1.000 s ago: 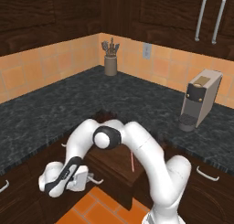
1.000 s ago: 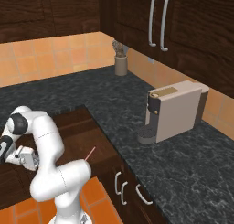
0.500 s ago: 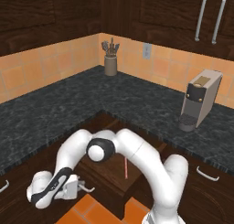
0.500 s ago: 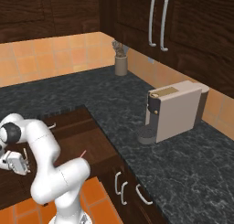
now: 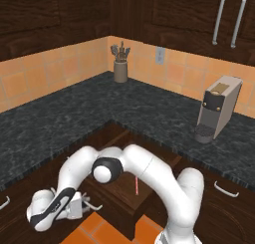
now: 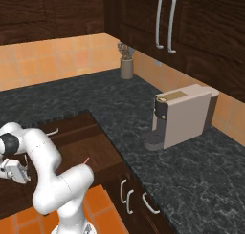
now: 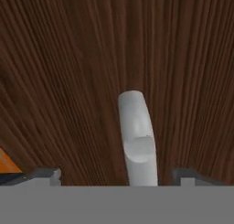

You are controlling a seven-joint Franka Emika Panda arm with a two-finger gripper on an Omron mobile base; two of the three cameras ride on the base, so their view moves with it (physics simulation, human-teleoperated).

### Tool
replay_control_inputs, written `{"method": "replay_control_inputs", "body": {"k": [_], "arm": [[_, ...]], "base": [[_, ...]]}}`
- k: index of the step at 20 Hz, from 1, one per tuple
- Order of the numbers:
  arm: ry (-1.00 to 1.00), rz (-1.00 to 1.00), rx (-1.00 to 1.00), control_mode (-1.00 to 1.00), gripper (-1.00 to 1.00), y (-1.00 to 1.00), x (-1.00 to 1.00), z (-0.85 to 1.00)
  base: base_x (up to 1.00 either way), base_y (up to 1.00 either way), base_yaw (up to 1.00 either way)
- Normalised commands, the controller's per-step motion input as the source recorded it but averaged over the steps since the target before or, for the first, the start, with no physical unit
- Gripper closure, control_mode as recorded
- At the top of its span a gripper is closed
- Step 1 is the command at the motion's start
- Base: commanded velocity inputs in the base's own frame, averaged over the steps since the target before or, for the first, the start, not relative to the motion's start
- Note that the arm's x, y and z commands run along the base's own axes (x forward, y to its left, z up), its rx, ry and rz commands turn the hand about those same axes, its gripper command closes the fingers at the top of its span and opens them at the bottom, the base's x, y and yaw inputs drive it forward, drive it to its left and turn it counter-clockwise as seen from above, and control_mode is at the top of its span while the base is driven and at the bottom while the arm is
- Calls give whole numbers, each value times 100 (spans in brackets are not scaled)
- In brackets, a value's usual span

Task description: Take a straw from the drawer in front and place it inside the glass cup on the dining counter.

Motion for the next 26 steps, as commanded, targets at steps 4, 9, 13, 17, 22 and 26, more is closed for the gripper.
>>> {"method": "replay_control_inputs", "body": {"k": [4,9,13,17,22,26], "arm": [[0,0,1,-100,-100,0,-33,16],[0,0,5,-100,-100,0,-41,62],[3,0,5,-100,-100,0,-45,100],[5,5,10,-100,-100,-5,-49,96],[3,5,22,-100,-100,-40,-38,54],[4,6,36,-100,-100,-45,0,24]], "base": [[0,0,0],[0,0,0],[0,0,0],[0,0,0],[0,0,0],[0,0,0]]}}
